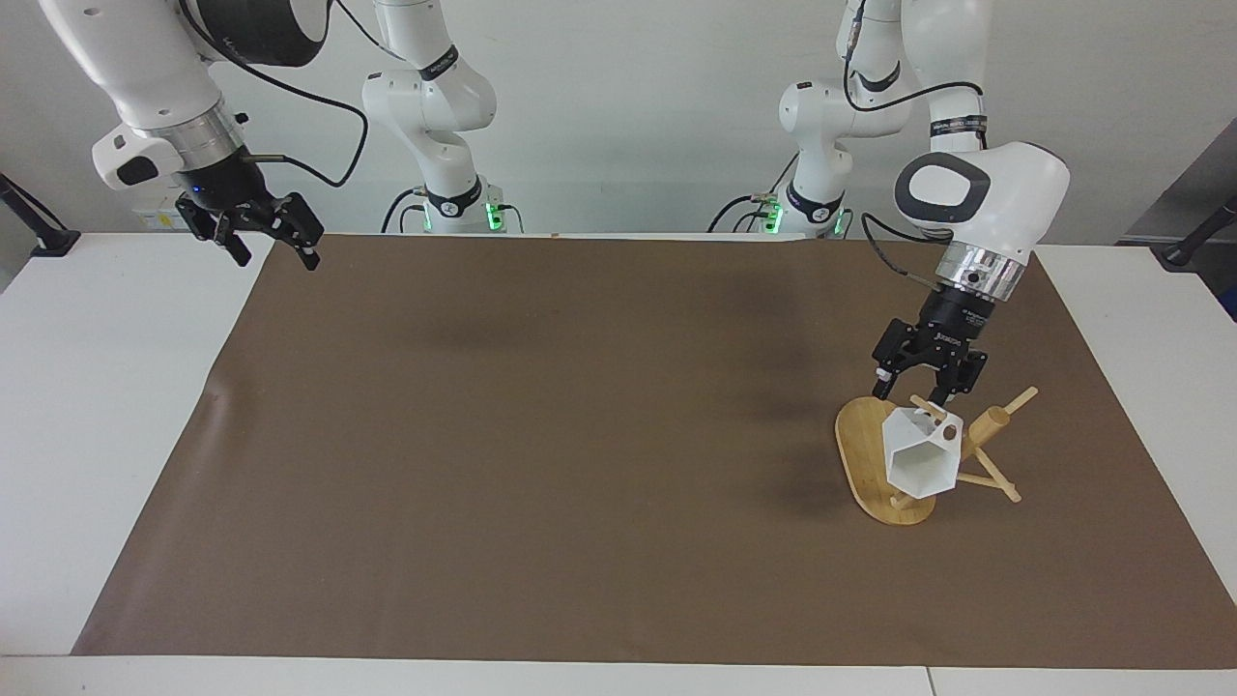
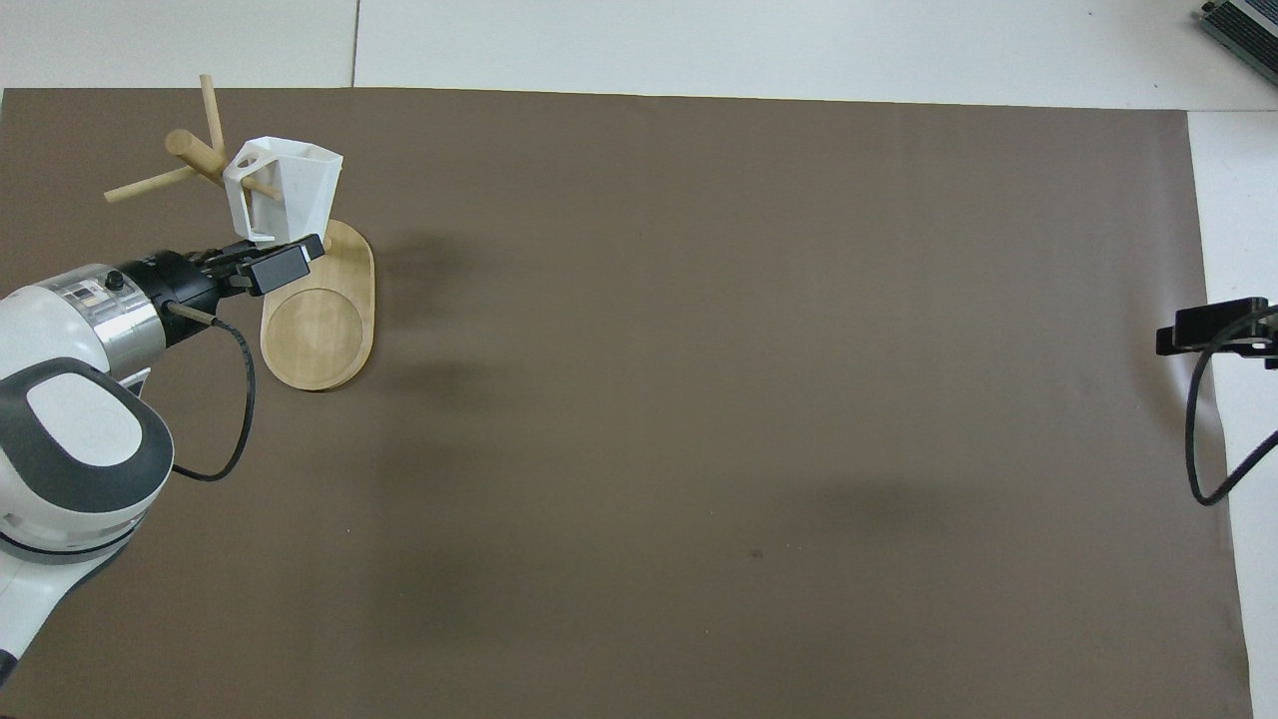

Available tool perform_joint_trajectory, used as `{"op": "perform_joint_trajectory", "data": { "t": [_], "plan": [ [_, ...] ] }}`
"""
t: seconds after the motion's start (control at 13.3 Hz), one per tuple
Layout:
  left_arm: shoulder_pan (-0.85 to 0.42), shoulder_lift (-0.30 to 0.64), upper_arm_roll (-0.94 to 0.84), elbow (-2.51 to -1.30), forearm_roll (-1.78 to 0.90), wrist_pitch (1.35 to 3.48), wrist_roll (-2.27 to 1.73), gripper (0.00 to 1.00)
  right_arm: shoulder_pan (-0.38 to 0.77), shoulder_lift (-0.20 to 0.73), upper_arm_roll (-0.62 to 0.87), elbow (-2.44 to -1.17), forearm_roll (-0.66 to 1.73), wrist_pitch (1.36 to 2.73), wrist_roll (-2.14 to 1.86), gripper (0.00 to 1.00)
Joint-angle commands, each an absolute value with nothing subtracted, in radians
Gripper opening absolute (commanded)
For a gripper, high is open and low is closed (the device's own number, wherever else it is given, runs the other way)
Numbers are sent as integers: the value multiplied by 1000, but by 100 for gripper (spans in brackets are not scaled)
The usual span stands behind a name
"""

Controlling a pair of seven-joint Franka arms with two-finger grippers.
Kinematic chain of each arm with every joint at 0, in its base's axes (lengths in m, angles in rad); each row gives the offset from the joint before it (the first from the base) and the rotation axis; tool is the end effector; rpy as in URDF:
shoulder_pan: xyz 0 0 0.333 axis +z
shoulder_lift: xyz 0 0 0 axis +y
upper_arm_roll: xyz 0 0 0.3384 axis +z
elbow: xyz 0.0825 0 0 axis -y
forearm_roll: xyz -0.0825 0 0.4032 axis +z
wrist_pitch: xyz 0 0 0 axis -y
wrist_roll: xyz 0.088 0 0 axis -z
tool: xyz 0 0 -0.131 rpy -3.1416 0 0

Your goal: Hang cup on rack

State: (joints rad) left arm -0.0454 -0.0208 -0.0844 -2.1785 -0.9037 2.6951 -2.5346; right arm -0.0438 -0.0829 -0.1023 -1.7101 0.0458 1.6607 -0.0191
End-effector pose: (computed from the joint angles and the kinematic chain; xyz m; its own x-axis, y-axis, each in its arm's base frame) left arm 0.5920 -0.0594 0.4437 -0.8202 -0.1230 -0.5587 0.1419 0.9023 -0.4070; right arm 0.5485 -0.0772 0.6087 0.9909 -0.1306 0.0340 -0.1287 -0.9902 -0.0535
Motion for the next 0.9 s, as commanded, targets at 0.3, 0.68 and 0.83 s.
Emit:
{"op": "perform_joint_trajectory", "data": {
  "t": [0.3, 0.68, 0.83],
  "plan": [
    [49, -124, -74, -2180, -862, 2502, -2562, 94, -43, -109, -109, -1733, 23, 1652, 3, 100],
    [71, -137, -74, -2090, -616, 2343, -2562, 94, -43, -109, -109, -1735, 21, 1664, -15, 100],
    [83, -135, -75, -2036, -498, 2272, -2560, 94, -41, -110, -109, -1735, 18, 1664, -17, 100]
  ]
}}
